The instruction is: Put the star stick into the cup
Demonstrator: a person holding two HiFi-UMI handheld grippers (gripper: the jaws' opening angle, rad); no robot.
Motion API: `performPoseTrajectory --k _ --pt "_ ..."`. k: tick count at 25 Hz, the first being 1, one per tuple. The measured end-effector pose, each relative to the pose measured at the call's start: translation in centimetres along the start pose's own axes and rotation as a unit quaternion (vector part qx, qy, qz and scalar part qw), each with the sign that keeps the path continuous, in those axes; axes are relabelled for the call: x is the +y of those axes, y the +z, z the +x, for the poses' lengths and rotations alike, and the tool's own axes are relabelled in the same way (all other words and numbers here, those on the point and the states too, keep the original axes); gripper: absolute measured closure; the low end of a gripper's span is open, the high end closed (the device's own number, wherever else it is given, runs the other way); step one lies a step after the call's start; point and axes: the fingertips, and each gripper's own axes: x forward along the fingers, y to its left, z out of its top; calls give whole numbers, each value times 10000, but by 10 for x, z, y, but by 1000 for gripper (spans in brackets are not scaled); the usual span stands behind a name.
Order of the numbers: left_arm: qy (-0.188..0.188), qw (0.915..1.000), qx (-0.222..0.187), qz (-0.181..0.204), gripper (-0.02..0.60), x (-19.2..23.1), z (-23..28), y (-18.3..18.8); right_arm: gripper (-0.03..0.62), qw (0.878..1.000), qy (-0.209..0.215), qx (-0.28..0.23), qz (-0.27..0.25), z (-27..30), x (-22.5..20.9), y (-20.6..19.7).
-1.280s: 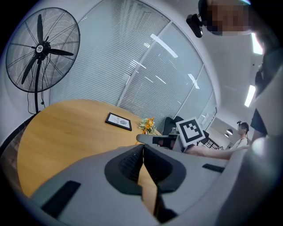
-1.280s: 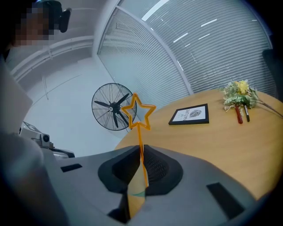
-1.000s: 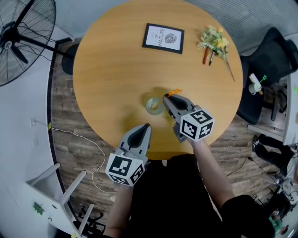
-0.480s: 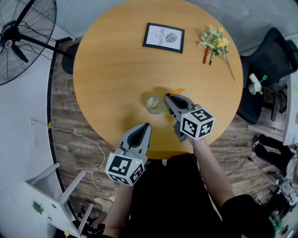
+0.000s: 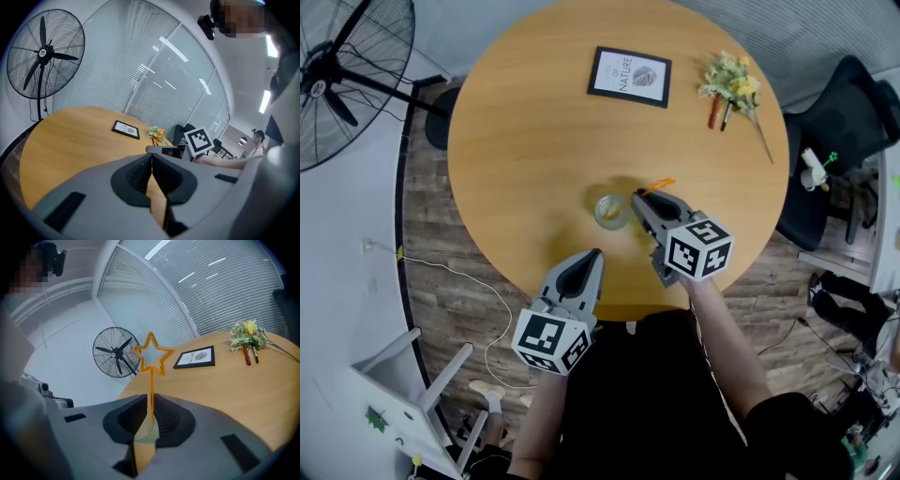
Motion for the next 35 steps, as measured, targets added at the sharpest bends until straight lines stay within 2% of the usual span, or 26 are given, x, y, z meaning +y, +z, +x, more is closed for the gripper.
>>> performPoseTrajectory --k 19,35 --pt "13 10000 -42 4 583 -2 -3 1 503 10000 37 27 -29 -4 2 -1" --pt "-161 9997 -179 92 581 -12 -14 3 491 9998 -183 -8 -58 -26 5 -5"
